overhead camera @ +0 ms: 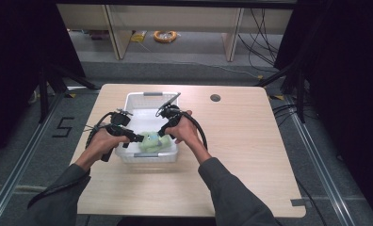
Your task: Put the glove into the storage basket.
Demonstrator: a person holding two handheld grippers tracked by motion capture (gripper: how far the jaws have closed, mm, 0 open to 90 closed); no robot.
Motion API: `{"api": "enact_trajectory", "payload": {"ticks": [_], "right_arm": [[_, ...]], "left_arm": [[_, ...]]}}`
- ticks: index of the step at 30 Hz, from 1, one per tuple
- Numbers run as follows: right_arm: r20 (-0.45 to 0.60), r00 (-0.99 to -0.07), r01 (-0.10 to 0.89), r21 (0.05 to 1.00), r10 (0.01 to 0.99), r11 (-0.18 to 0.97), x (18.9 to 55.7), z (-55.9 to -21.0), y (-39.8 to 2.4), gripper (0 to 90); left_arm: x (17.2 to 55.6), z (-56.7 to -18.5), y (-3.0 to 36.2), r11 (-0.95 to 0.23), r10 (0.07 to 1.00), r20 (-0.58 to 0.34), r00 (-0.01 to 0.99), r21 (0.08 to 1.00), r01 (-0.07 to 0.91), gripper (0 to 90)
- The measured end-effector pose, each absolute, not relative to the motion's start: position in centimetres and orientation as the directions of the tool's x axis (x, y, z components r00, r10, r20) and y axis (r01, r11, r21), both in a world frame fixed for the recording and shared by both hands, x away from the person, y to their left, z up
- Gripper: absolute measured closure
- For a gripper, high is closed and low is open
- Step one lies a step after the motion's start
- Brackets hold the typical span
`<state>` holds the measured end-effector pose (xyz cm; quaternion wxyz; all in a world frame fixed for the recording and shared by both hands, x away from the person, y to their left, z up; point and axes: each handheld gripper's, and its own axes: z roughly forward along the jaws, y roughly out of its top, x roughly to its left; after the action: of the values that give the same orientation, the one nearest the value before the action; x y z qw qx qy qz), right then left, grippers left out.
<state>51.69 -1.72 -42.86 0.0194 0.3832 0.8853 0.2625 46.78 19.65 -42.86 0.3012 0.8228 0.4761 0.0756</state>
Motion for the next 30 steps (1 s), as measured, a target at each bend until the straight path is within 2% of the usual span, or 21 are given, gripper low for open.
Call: {"api": "enact_trajectory", "payload": {"ticks": [16, 22, 28, 30], "right_arm": [[0.181, -0.728, 0.631, 0.554, 0.661, 0.543, 49.3, -39.6, -4.4, 43.2], [0.166, -0.741, 0.611, 0.567, 0.650, 0.552, 47.3, -38.3, -6.1, 41.6], [0.137, -0.783, 0.545, 0.623, 0.607, 0.562, 45.3, -37.5, -8.1, 39.3], [0.150, -0.768, 0.564, 0.620, 0.623, 0.546, 44.5, -37.3, -8.7, 38.8]], "left_arm": [[43.6, -40.4, 18.6, -0.285, 0.815, -0.211, 0.539, 0.665, 0.690, 30.2], [40.9, -39.3, 17.0, -0.287, 0.783, -0.210, 0.585, 0.712, 0.641, 28.7], [38.4, -39.4, 15.3, -0.295, 0.738, -0.230, 0.634, 0.735, 0.610, 27.5], [37.9, -39.4, 15.0, -0.308, 0.720, -0.228, 0.656, 0.742, 0.596, 27.1]]}}
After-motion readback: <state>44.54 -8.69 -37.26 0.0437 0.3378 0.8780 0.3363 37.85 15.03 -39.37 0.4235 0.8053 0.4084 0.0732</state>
